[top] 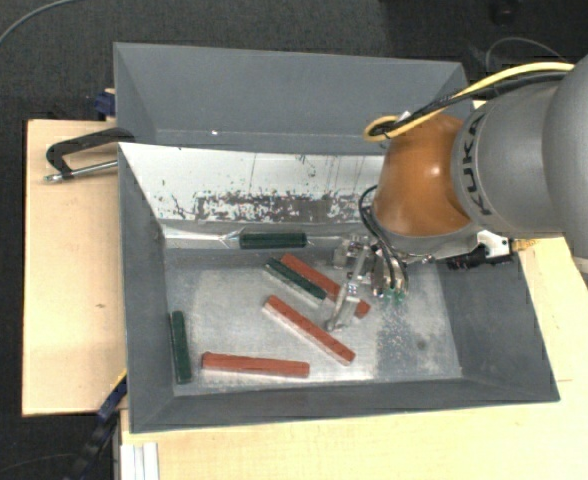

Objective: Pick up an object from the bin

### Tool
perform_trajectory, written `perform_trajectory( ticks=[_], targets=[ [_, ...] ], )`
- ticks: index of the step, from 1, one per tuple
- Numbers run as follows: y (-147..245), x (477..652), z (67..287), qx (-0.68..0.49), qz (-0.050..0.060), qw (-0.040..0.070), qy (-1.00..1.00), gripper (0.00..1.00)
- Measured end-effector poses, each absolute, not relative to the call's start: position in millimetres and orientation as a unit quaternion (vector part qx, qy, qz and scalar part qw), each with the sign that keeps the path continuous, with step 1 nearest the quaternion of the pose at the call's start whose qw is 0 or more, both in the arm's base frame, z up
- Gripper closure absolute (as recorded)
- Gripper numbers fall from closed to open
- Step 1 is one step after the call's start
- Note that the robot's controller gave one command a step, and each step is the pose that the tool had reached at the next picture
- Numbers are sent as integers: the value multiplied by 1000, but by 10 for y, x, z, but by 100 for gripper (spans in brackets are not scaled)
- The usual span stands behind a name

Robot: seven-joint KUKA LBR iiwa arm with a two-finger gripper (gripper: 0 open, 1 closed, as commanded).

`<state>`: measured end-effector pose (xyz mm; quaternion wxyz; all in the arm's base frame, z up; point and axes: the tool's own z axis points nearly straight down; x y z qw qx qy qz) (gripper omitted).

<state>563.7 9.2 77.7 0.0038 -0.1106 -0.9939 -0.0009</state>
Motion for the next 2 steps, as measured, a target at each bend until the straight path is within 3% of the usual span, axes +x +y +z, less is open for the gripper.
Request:
perform_trajectory(
  ticks=[1,2],
  targets=[
    [83,5660,812,-110,-1,0,-994,100],
    [140,5510,2247,-118,-1,-3,-993,100]
  ],
)
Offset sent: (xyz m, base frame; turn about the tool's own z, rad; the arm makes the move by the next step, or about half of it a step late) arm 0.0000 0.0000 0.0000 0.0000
